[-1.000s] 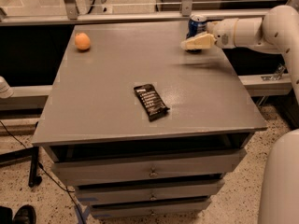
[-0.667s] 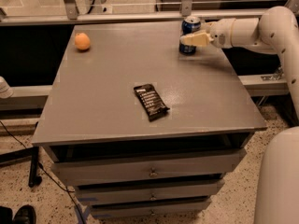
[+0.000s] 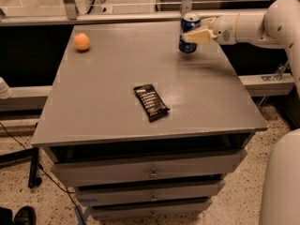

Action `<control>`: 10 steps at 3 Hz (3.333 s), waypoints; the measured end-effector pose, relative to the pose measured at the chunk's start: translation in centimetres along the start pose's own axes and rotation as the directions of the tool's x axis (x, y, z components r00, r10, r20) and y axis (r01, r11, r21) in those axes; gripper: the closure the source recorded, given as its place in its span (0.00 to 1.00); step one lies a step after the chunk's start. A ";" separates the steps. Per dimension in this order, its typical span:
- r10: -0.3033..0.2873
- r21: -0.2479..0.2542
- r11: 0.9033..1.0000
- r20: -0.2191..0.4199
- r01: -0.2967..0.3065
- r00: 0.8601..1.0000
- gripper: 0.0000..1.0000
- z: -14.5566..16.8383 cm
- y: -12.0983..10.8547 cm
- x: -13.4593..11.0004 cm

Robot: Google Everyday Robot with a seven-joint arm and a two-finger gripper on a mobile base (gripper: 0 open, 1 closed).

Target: Knock pepsi can over

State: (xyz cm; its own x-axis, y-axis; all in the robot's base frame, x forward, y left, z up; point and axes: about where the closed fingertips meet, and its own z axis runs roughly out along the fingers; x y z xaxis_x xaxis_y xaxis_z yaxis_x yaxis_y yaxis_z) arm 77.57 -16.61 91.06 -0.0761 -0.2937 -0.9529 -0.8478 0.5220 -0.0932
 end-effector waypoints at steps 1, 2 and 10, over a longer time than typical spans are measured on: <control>-0.113 -0.118 0.988 -0.084 0.103 0.990 1.00 -0.8 4.4 -1.8; -0.294 -0.263 0.935 -0.207 0.236 0.933 1.00 -2.8 9.7 -2.5; -0.944 -0.799 0.328 -0.256 0.503 0.210 0.12 -12.2 26.1 6.5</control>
Offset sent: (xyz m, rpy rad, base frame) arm -0.1821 0.0417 0.0268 -0.6847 -0.0400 0.4988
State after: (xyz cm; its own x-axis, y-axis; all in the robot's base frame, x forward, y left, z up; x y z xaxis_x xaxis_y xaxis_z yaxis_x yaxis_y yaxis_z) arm 48.54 -14.70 86.00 0.6501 -0.7589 -0.0381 -0.7361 -0.6165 -0.2795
